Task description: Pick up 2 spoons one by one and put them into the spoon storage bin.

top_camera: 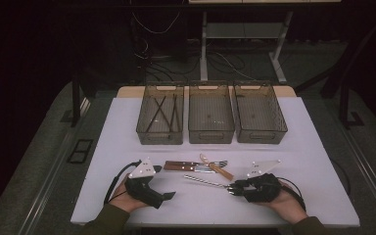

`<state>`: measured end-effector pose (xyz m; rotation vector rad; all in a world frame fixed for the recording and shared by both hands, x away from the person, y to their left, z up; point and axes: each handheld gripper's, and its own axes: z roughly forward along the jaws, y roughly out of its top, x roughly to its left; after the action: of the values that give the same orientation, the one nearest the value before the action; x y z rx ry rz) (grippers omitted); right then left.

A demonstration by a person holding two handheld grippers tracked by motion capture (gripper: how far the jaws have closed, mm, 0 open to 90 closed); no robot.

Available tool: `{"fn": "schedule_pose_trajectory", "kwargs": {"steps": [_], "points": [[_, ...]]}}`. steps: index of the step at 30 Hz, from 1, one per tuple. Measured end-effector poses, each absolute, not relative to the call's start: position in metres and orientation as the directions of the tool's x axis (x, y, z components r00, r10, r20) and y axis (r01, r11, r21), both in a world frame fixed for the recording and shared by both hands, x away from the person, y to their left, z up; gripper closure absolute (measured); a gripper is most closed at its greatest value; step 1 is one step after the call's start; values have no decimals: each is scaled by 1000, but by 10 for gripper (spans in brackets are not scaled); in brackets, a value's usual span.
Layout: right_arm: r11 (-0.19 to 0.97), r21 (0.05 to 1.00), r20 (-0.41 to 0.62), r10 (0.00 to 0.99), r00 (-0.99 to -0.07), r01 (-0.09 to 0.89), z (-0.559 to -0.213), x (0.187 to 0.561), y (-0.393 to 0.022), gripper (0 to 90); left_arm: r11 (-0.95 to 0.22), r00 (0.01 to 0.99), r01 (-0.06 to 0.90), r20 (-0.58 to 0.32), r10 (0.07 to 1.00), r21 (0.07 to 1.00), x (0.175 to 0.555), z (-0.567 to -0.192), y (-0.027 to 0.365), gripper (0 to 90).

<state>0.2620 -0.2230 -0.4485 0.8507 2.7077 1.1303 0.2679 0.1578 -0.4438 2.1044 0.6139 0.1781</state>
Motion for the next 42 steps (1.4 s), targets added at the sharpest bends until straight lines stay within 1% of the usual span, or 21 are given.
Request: {"fn": "schedule_pose_trajectory", "kwargs": {"steps": [7, 12, 18, 23, 31, 42], "points": [[585, 684, 112, 506, -855, 436, -448, 259, -222, 713, -467, 867, 357, -100, 488, 809, 268, -444, 158, 0], [582, 699, 97, 499, -861, 416, -445, 258, -223, 797, -465, 866, 358, -102, 489, 810, 268, -444, 158, 0], [573, 718, 102, 473, -875, 394, -442, 255, -224, 867, -465, 867, 356, -100, 489, 811, 268, -444, 158, 0], [583, 710, 107, 464, -879, 394, -441, 254, -224, 872, -462, 866, 358, -103, 490, 811, 268, -444, 158, 0], [601, 704, 89, 455, -886, 379, -440, 251, -222, 879, -461, 867, 357, -104, 487, 812, 268, -444, 158, 0], [600, 702, 93, 457, -885, 384, -439, 251, -223, 882, -444, 868, 352, -110, 485, 824, 269, -444, 158, 0]]}}
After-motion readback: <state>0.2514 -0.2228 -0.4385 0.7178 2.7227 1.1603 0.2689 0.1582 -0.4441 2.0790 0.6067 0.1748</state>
